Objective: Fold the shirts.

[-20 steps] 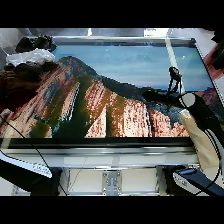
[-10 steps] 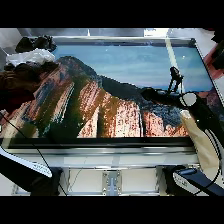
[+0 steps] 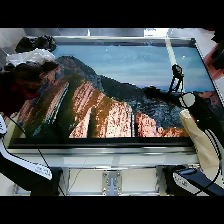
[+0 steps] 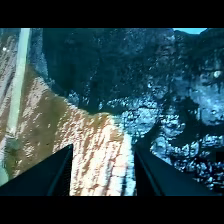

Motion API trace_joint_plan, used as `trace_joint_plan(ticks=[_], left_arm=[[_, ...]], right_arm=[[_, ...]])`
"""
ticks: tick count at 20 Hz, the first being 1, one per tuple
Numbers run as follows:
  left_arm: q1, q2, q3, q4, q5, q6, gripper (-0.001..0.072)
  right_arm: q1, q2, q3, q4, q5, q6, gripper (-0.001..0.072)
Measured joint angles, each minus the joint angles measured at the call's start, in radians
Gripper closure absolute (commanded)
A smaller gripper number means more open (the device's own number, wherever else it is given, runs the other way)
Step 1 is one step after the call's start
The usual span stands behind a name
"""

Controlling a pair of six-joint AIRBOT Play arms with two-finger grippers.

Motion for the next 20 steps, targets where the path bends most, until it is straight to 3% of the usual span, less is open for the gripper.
trace_joint_plan(ticks=[5,9,12,16,20], left_arm=[[-0.306,0.156,0.111,-0.142,-0.071,0.059,0.0699],[-0.521,0.301,0.136,-0.173,0.031,0.075,0.0699],[-0.597,0.377,0.142,-0.176,0.076,0.076,0.0699],[-0.628,0.409,0.084,-0.093,-0.039,0.044,0.0698],[-0.632,0.416,-0.107,0.142,-0.231,0.013,0.0698]], right_arm=[[-0.001,0.005,0.001,-0.161,-0.062,0.000,0.0269],[-0.016,0.046,0.001,-0.289,-0.075,0.000,0.0269],[-0.071,0.103,0.001,-0.336,-0.079,0.000,0.0268],[-0.131,0.171,0.001,-0.326,-0.080,0.000,0.0268],[-0.138,0.184,0.000,-0.237,-0.069,0.000,0.0266]])
